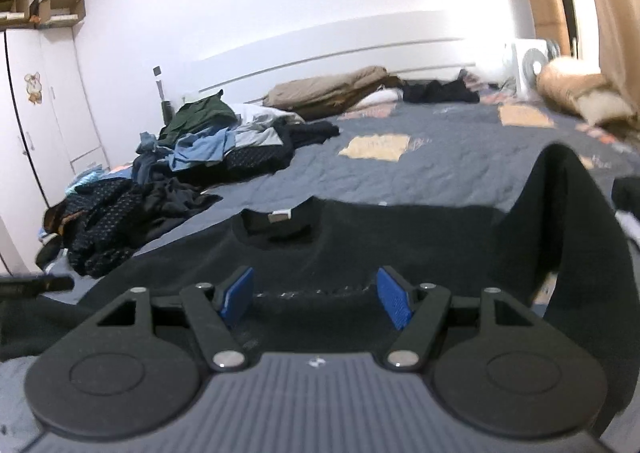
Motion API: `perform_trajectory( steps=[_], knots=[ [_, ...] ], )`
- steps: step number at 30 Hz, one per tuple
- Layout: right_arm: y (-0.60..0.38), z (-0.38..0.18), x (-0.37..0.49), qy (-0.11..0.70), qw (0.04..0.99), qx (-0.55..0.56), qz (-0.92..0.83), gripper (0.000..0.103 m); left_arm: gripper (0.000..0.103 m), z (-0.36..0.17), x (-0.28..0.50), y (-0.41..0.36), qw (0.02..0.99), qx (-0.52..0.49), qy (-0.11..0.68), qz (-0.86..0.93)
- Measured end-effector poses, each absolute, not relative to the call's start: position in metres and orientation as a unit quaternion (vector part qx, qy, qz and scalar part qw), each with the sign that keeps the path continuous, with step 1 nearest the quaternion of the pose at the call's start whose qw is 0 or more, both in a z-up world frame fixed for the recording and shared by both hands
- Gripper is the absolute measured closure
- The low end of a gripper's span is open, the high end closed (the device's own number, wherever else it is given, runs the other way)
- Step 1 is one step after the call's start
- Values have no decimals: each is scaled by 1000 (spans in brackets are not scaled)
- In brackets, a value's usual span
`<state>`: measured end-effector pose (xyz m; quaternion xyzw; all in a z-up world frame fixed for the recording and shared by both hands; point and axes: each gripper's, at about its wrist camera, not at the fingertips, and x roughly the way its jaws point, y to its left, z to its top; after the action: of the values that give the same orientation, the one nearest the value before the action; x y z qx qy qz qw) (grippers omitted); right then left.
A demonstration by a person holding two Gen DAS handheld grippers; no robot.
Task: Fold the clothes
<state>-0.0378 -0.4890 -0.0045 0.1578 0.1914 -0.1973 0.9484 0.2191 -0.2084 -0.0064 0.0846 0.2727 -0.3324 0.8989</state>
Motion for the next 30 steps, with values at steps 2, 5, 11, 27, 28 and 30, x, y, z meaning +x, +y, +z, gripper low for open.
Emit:
perform_trajectory(
  steps=[2, 5, 11, 27, 28, 30],
  knots=[
    [-491, -6, -33, 193, 947, 168, -194, 34, 40, -11, 239, -222, 900, 95, 279, -322],
    [-492, -9, -24, 197, 946, 173, -192, 34, 40, -25, 269, -233, 898, 87, 303, -306],
    [-489, -17, -8, 210, 945, 171, -182, 34, 44, -54, 329, -256, 893, 71, 350, -274],
    [-484, -29, 4, 235, 943, 158, -177, 34, 103, -89, 403, -250, 886, 1, 397, -241],
    [-484, -29, 4, 235, 943, 158, -177, 34, 103, -82, 406, -250, 894, 2, 382, -233],
    [-485, -29, 4, 235, 942, 159, -178, 34, 103, -69, 414, -247, 908, -3, 359, -216]
  ],
)
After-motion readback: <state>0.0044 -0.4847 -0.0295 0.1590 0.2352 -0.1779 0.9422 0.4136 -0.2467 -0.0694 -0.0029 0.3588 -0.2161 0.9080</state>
